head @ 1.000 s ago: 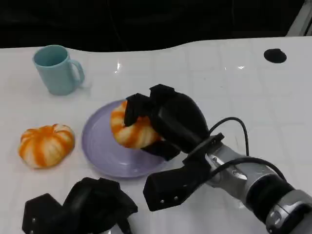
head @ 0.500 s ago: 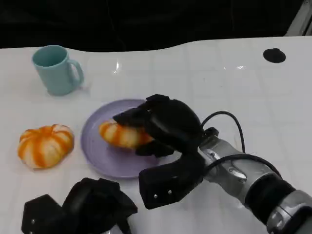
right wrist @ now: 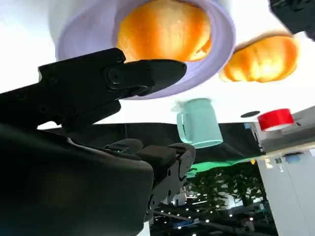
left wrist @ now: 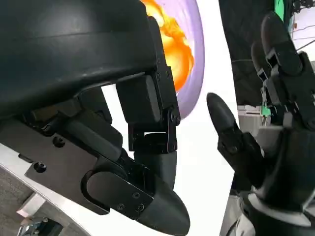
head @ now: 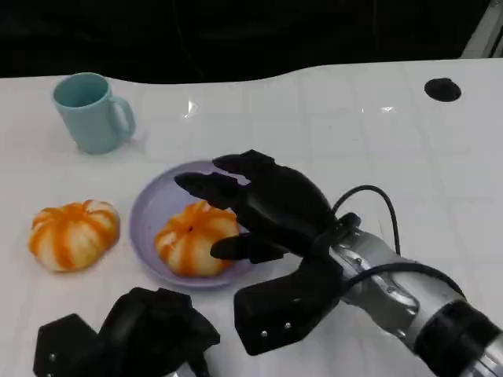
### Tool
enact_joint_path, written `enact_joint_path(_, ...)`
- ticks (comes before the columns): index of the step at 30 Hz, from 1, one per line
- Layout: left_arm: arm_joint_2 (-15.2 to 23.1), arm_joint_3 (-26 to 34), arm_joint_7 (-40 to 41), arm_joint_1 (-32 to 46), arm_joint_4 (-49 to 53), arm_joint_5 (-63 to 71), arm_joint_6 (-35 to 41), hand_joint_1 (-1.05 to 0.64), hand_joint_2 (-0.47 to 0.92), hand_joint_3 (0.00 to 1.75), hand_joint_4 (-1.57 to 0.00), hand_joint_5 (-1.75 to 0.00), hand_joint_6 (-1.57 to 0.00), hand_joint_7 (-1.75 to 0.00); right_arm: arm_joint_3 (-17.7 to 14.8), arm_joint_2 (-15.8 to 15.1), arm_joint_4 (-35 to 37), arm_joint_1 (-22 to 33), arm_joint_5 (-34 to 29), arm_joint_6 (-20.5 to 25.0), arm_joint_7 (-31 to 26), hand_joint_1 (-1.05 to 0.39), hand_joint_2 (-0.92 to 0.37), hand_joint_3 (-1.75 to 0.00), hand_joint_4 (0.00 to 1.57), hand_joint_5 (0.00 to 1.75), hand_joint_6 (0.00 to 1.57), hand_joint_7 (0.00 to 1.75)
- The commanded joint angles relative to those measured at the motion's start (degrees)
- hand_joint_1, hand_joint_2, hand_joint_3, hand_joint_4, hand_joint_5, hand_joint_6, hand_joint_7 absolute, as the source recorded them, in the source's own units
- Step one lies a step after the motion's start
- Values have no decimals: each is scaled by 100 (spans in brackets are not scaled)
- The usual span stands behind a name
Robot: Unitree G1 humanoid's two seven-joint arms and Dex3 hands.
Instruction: Grasp the bread from the table and place it into the plate.
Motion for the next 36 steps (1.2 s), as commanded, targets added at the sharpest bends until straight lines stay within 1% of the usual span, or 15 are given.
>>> enact_joint_path(1,85,38,18,21,-26,-21,-36,-105,82,1,-146,-98,-156,-47,-263,-225,-397,313,311,-249,18,-64,-92,-25,20,42,35,5)
enact_joint_path(6,83,40,8,-10,21,-23,-61,-105,82,1,-146,-99,-157,-48,-549,-362,-606,631,619,-655,-109,-57,-92,-23,34,54,47,10)
enact_joint_path(9,81,41,-17,-27,47,-42,-61,-105,82,1,-146,-99,-157,-48,-744,-459,-708,853,875,-1016,-144,-51,-92,-23,41,61,56,14)
enact_joint_path(15,56,20,30,-13,17,-11,-52,-105,82,1,-147,-99,-157,-48,-1173,-567,-1135,1475,1867,-1456,414,-41,-92,-19,44,93,70,22)
enact_joint_path(19,52,17,40,-5,-11,-13,-31,-105,82,1,-147,-99,-157,-48,-1397,-664,-1472,1945,2274,-1653,692,-35,-92,-21,53,99,81,30)
enact_joint_path(21,43,14,53,-1,-32,-15,-3,-105,82,1,-147,-99,-157,-48,-1518,-687,-1538,2190,2544,-1848,803,-32,-91,-24,58,102,83,34)
enact_joint_path(22,40,13,56,-1,-36,-15,3,-105,82,1,-147,-99,-157,-48,-1586,-733,-1592,2337,2649,-1920,861,-30,-86,-33,61,108,83,43)
enact_joint_path(24,37,9,59,-3,-34,-8,-11,-105,82,1,-147,-99,-157,-48,-1706,-795,-1650,2539,2760,-2044,941,-29,-71,-63,65,114,79,62)
enact_joint_path(25,37,8,58,-3,-32,-6,-19,-105,82,1,-147,-99,-157,-48,-1746,-800,-1661,2583,2779,-2077,974,-28,-65,-75,66,117,77,69)
enact_joint_path(26,35,9,57,-10,-24,-7,-20,-105,82,1,-147,-99,-157,-48,-1808,-825,-1687,2682,2874,-2079,1048,-28,-64,-78,66,117,77,71)
enact_joint_path(28,29,7,47,-21,-20,-20,-8,-105,82,1,-147,-99,-157,-48,-1941,-862,-1800,2914,3110,-2009,1228,-26,-58,-90,65,137,73,89)
enact_joint_path(29,26,5,51,-25,-25,-20,3,-105,82,1,-147,-99,-156,-48,-2000,-877,-1861,3023,3241,-1981,1324,-25,-53,-99,65,149,69,106)
enact_joint_path(31,24,2,59,-25,-43,-19,32,-105,82,1,-147,-99,-157,-48,-2095,-899,-1931,3181,3485,-1987,1523,-21,-49,-111,67,161,65,124)
enact_joint_path(34,21,-2,90,-15,-84,-8,93,-105,81,0,-147,-99,-157,-48,-2238,-923,-1957,3363,3681,-2072,1686,-20,-50,-117,71,173,65,141)
enact_joint_path(36,17,-4,95,-13,-101,-8,118,-105,81,0,-147,-99,-157,-48,-2329,-921,-2018,3479,3717,-2069,1738,-21,-50,-117,76,174,64,145)
